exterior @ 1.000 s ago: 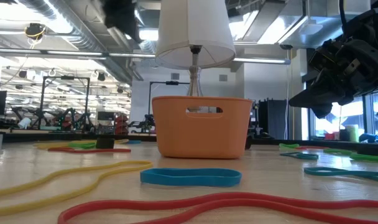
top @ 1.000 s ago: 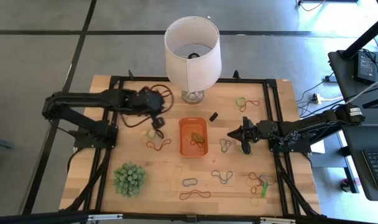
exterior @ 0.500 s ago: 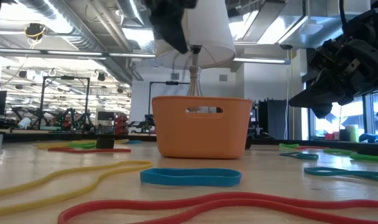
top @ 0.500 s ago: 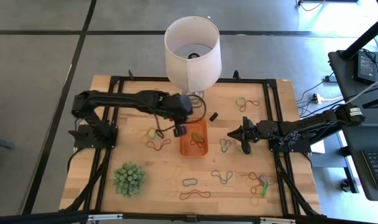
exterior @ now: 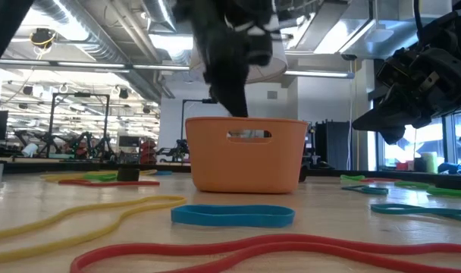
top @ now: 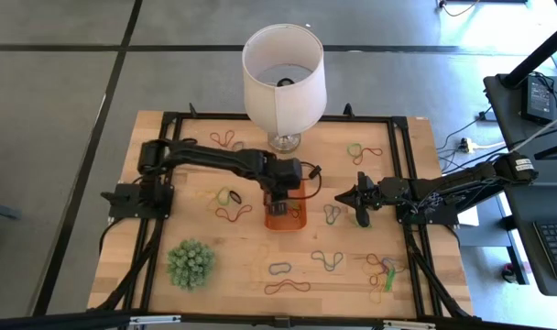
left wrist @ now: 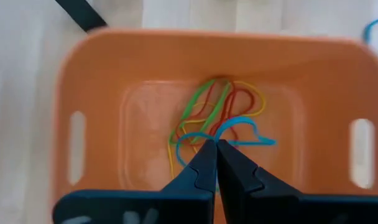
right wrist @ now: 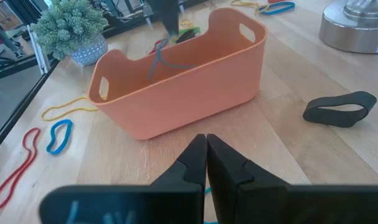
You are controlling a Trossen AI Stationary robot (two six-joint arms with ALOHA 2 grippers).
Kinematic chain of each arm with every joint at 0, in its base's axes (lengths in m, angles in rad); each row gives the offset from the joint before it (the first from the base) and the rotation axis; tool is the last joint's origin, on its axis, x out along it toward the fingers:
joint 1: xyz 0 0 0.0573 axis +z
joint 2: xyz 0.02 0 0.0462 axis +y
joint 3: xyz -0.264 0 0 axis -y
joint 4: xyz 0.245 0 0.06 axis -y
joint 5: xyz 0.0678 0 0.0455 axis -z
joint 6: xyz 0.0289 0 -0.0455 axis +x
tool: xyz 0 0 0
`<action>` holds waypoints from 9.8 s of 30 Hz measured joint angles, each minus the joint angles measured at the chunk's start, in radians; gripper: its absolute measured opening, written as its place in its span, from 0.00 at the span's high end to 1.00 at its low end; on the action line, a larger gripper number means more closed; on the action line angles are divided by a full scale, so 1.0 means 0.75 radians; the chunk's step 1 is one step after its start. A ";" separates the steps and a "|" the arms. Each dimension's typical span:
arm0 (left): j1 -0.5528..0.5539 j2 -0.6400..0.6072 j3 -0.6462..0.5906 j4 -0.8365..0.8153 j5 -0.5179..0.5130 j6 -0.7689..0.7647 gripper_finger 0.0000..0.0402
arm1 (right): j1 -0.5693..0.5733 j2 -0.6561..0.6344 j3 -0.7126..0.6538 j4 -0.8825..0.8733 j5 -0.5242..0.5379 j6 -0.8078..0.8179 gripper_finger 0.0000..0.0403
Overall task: Pick and place rubber bands into bin
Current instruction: Put the blue rubber band into the orange bin, then put the black rubber band into the orange bin, then put the yellow rubber band into the orange bin
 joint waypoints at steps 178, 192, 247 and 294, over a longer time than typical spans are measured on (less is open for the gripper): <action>-0.051 -1.523 -1.783 1.160 -0.450 -0.039 0.99 | -0.144 0.675 1.418 -1.265 0.153 -0.116 1.00; -0.051 -1.523 -1.783 1.311 -0.218 0.000 0.99 | -0.110 1.305 1.940 -1.584 -0.057 -0.286 0.99; -0.051 -1.522 -1.783 1.311 -0.200 -0.004 0.98 | -0.112 1.500 2.071 -1.709 -0.199 -0.302 0.56; -0.376 -0.954 -0.977 0.594 -0.512 0.034 1.00 | 0.223 0.078 -0.012 0.037 0.221 0.168 0.76</action>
